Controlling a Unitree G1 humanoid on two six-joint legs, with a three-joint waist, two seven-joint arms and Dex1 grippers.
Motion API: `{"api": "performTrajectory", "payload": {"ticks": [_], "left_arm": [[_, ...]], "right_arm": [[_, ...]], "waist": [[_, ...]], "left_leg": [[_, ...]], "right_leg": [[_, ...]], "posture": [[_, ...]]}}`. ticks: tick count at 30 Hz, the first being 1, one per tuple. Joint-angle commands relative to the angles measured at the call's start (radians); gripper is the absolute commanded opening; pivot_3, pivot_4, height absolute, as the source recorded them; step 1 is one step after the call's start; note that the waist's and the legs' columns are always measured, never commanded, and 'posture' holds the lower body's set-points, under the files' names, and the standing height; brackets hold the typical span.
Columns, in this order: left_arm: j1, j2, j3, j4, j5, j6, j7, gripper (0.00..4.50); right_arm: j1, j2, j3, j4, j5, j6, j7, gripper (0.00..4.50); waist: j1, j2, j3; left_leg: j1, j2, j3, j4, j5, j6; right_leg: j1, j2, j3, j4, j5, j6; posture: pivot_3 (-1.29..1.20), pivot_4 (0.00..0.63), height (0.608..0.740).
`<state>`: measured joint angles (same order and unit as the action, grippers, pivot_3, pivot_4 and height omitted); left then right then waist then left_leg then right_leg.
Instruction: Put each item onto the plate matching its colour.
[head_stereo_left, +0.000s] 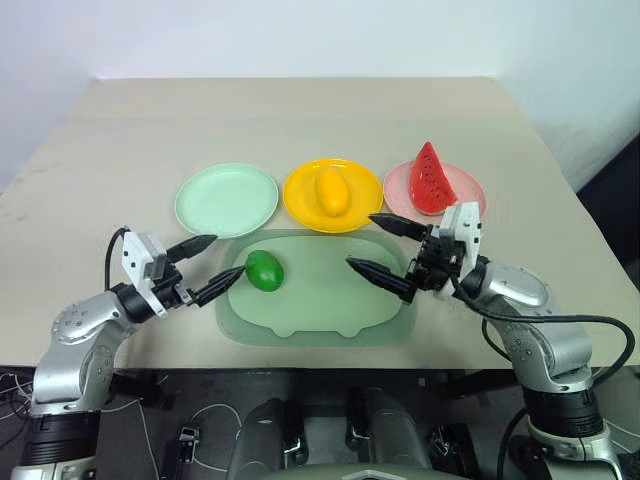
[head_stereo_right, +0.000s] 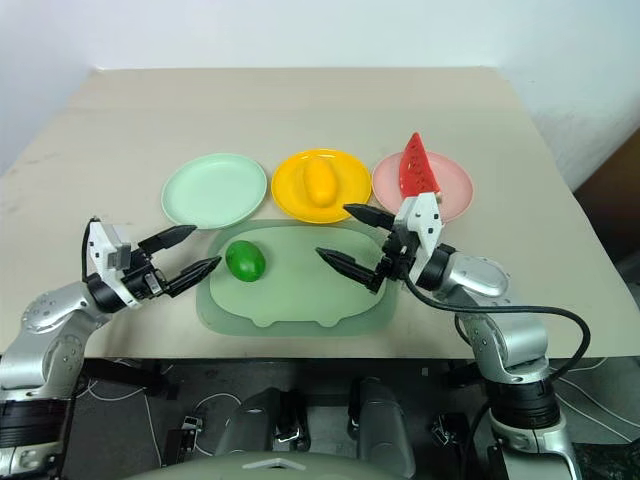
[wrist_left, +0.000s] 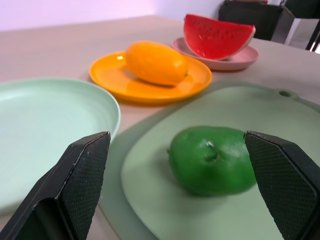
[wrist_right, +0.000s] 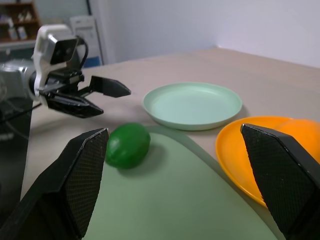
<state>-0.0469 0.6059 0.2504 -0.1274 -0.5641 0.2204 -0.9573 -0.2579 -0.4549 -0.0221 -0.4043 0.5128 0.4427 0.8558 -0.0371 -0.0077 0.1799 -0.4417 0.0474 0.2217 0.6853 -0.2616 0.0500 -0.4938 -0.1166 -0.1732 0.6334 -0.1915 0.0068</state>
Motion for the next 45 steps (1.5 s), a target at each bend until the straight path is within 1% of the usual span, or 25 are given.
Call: {"api": "performTrajectory", "payload": {"ticks": [1, 4, 6, 9, 11, 17, 21, 27, 30, 32, 36, 38, 39, 42, 45], "left_arm": [[0.006, 0.047, 0.025, -0.074, -0.041, 0.034, -0.031, 4.5], [-0.041, 0.089, 0.014, -0.07, -0.04, 0.039, -0.071, 4.5], [-0.091, 0.128, -0.005, -0.042, -0.058, 0.073, -0.13, 4.5], [-0.189, 0.149, -0.055, 0.051, 0.004, 0.017, -0.191, 4.5], [-0.271, 0.16, -0.099, 0.121, 0.034, -0.023, -0.262, 4.5], [-0.529, 0.163, -0.252, 0.376, 0.15, -0.142, -0.491, 4.5], [-0.703, 0.134, -0.355, 0.557, 0.218, -0.216, -0.632, 4.5], [-0.853, 0.162, -0.605, 0.698, 0.183, -0.31, -0.657, 4.5], [-0.893, 0.173, -0.709, 0.731, 0.147, -0.317, -0.657, 4.5], [-0.902, 0.19, -0.78, 0.745, 0.134, -0.352, -0.657, 4.5], [-0.918, 0.194, -0.871, 0.786, 0.13, -0.445, -0.657, 4.5], [-0.929, 0.171, -0.883, 0.827, 0.148, -0.507, -0.657, 4.5], [-0.935, 0.14, -0.86, 0.865, 0.166, -0.565, -0.657, 4.5], [-0.943, 0.088, -0.829, 0.91, 0.183, -0.6, -0.657, 4.5], [-0.937, 0.108, -0.864, 0.903, 0.183, -0.607, -0.657, 4.5]], "right_arm": [[-0.025, 0.007, 0.003, -0.011, 0.016, -0.018, -0.01, 4.49], [-0.042, 0.002, 0.015, -0.004, 0.003, -0.027, -0.014, 4.49], [-0.042, -0.012, 0.027, 0.003, -0.016, -0.048, 0.002, 4.49], [-0.044, -0.016, 0.027, 0.007, -0.014, -0.048, 0.0, 4.49], [-0.043, -0.018, 0.028, 0.003, -0.013, -0.047, -0.003, 4.49], [-0.038, -0.027, 0.026, -0.006, -0.02, -0.048, -0.022, 4.49], [-0.03, -0.042, 0.021, -0.01, -0.027, -0.054, -0.033, 4.49], [-0.012, -0.049, 0.01, -0.032, -0.026, -0.051, -0.062, 4.49], [0.001, -0.057, 0.009, -0.047, -0.028, -0.049, -0.074, 4.49], [0.005, -0.063, 0.008, -0.057, -0.027, -0.044, -0.081, 4.49], [0.0, -0.074, 0.009, -0.065, -0.031, -0.042, -0.099, 4.49], [-0.002, -0.078, 0.007, -0.064, -0.031, -0.044, -0.103, 4.49], [-0.002, -0.08, 0.006, -0.062, -0.032, -0.046, -0.104, 4.49], [-0.003, -0.086, 0.008, -0.059, -0.04, -0.052, -0.108, 4.49], [-0.012, -0.085, 0.011, -0.055, -0.041, -0.05, -0.111, 4.49]], "waist": [[0.001, 0.0, 0.0], [0.003, 0.0, 0.0], [0.012, 0.0, 0.0], [0.025, 0.0, 0.0], [0.027, 0.0, 0.0], [0.024, 0.0, 0.0], [0.024, 0.0, 0.0], [0.022, 0.0, 0.0], [0.022, 0.0, 0.0], [0.021, 0.0, 0.0], [0.024, -0.001, 0.0], [0.024, -0.001, 0.0], [0.024, -0.001, 0.0], [0.026, -0.001, 0.0], [0.019, -0.001, 0.0]], "left_leg": [[0.0, 0.0, 0.0, 0.0, 0.0, 0.0], [0.0, 0.0, 0.0, 0.0, 0.0, 0.0], [0.0, 0.0, 0.0, 0.0, 0.0, 0.0], [0.0, 0.0, 0.0, 0.001, 0.0, 0.0], [0.0, 0.0, 0.0, 0.001, 0.0, 0.0], [-0.001, 0.0, 0.0, 0.002, 0.0, 0.0], [-0.001, 0.0, 0.0, 0.002, 0.0, 0.0], [-0.002, 0.0, -0.001, 0.007, 0.0, 0.001], [-0.003, 0.001, -0.002, 0.012, -0.001, 0.003], [-0.004, 0.001, -0.003, 0.014, -0.002, 0.004], [-0.004, 0.0, -0.003, 0.015, -0.002, 0.004], [-0.004, 0.0, -0.004, 0.015, -0.003, 0.005], [-0.004, 0.0, -0.004, 0.016, -0.003, 0.005], [-0.004, 0.0, -0.004, 0.017, -0.003, 0.006], [-0.005, 0.0, -0.004, 0.017, -0.004, 0.008]], "right_leg": [[0.0, 0.0, 0.0, 0.0, 0.0, 0.0], [0.0, 0.0, 0.0, 0.0, 0.0, 0.0], [0.0, 0.0, 0.0, 0.0, 0.0, 0.0], [0.0, 0.0, 0.0, 0.0, -0.001, 0.0], [0.0, 0.0, 0.0, 0.0, 0.0, -0.001], [0.0, 0.0, -0.001, 0.0, 0.0, -0.001], [0.0, 0.0, -0.001, 0.001, 0.0, 0.0], [0.0, 0.0, -0.001, 0.003, 0.0, 0.0], [0.0, 0.0, -0.001, 0.006, -0.001, 0.0], [0.0, -0.001, -0.002, 0.007, -0.002, 0.001], [0.001, -0.001, -0.002, 0.007, -0.003, 0.002], [0.002, -0.002, -0.002, 0.007, -0.003, 0.002], [0.002, -0.002, -0.002, 0.007, -0.003, 0.002], [0.002, -0.002, -0.002, 0.007, -0.003, 0.002], [0.002, -0.002, -0.002, 0.007, -0.003, 0.002]], "posture": [[0.0, 0.15, 0.696], [0.0, 0.15, 0.696], [0.0, 0.15, 0.696], [0.0, 0.15, 0.696], [0.0, 0.15, 0.696], [0.0, 0.15, 0.696], [0.0, 0.15, 0.696], [0.0, 0.15, 0.696], [0.0, 0.15, 0.696], [0.0, 0.15, 0.696], [0.0, 0.15, 0.696], [0.0, 0.15, 0.696], [0.0, 0.15, 0.696], [0.0, 0.15, 0.696], [0.0, 0.15, 0.696]]}}
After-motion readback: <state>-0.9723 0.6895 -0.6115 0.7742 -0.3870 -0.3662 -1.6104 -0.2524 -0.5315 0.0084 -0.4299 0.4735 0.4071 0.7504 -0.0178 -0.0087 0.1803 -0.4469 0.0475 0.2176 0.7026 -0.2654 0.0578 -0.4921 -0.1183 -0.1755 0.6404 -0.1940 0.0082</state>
